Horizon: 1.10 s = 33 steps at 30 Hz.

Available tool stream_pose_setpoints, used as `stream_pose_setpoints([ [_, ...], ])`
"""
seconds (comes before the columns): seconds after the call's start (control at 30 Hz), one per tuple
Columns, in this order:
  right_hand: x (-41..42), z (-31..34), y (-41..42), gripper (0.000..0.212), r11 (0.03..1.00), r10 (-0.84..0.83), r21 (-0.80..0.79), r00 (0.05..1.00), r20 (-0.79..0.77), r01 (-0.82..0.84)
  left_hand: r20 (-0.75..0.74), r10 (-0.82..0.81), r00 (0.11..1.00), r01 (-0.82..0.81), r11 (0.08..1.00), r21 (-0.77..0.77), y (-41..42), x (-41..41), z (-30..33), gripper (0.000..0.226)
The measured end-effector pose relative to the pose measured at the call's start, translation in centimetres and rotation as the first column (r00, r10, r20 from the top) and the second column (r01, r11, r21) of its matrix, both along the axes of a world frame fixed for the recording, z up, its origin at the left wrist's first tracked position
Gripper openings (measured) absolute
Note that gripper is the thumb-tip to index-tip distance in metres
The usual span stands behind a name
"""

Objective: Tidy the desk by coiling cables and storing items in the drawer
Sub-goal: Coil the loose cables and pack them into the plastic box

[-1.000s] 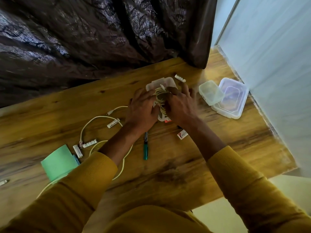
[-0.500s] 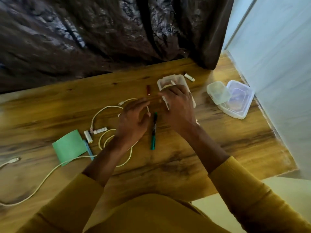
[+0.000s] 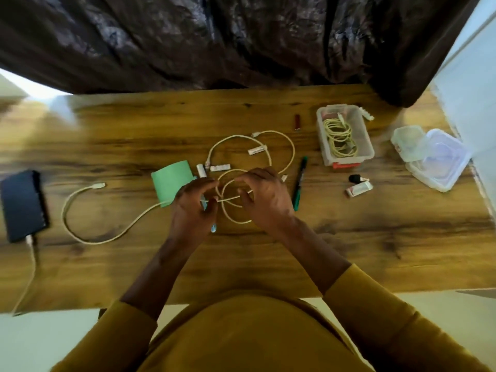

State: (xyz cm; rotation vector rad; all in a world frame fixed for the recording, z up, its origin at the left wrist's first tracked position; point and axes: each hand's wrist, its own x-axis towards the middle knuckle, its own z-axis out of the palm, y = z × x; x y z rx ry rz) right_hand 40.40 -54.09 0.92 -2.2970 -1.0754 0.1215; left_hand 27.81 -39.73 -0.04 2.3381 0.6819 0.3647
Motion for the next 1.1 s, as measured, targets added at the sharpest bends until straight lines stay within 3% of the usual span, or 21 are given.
stream_pose_setpoints([
  [0.23, -4.9, -0.4, 6.0, 0.021, 0.995, 0.095, -0.012, 0.995, -0.042, -0.096, -0.072, 0.167, 0.983, -0.157, 0.979, 0.127, 4.9, -5.7, -0.4, 0.04],
  [0.4, -7.8, -0.1, 9.4, 0.027, 0.99, 0.135, -0.036, 0.99, -0.04, -0.136, -0.173, 0.155, 0.973, -0.118, 0.971, 0.208, 9.4, -9.0, -0.4, 0.047],
  [0.6, -9.9, 0.1, 12.7, 0.028, 0.984, 0.149, -0.089, 0.987, -0.06, -0.154, -0.186, 0.267, 0.946, -0.235, 0.956, 0.173, 13.5, -10.7, -0.3, 0.035],
  [0.8, -11.2, -0.2, 14.9, 0.025, 0.985, 0.134, -0.103, 0.989, -0.057, -0.139, -0.216, 0.349, 0.912, -0.278, 0.912, 0.3, 18.4, -11.3, -1.4, 0.055],
  [0.93, -11.9, -0.4, 15.9, 0.025, 0.986, 0.124, -0.104, 0.991, -0.058, -0.13, -0.3, 0.338, 0.892, -0.232, 0.912, 0.337, 21.1, -11.4, -2.7, 0.046],
  [1.1, -12.7, -0.7, 16.9, 0.024, 0.991, 0.105, -0.082, 0.993, -0.049, -0.108, -0.276, 0.358, 0.892, -0.265, 0.909, 0.322, 21.3, -11.6, -1.4, 0.036],
])
